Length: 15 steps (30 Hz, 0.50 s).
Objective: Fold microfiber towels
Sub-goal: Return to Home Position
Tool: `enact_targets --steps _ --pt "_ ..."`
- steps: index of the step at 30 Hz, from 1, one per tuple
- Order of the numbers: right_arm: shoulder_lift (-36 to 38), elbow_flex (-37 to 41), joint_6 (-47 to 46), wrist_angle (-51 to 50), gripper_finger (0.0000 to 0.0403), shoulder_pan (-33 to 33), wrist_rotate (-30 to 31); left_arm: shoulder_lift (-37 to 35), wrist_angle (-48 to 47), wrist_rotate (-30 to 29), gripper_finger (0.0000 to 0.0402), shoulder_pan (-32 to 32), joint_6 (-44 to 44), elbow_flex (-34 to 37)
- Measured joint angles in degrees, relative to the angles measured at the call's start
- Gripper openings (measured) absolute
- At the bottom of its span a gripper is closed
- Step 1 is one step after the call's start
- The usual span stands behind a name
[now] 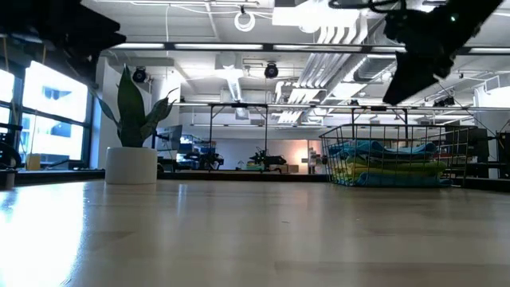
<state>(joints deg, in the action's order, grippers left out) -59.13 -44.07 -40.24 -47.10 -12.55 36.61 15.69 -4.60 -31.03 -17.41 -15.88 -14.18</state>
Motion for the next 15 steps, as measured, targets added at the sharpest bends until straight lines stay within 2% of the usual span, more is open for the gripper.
enact_targets --steps 5,12,15 --pt "0.0 10.04 0.36 15.5 0.0172 -3.54 -2.17 -1.31 8.83 0.13 0.0101 0.04 0.0 6.59" --pt "0.0 23.84 14.31 47.29 0.0172 -7.54 -3.19 -1.39 18.71 0.33 0.0101 0.07 0.09 12.94" --pt "0.0 29.25 19.73 59.39 0.0172 -8.37 -4.54 -1.3 19.06 -0.01 0.0101 0.09 1.58 13.58"
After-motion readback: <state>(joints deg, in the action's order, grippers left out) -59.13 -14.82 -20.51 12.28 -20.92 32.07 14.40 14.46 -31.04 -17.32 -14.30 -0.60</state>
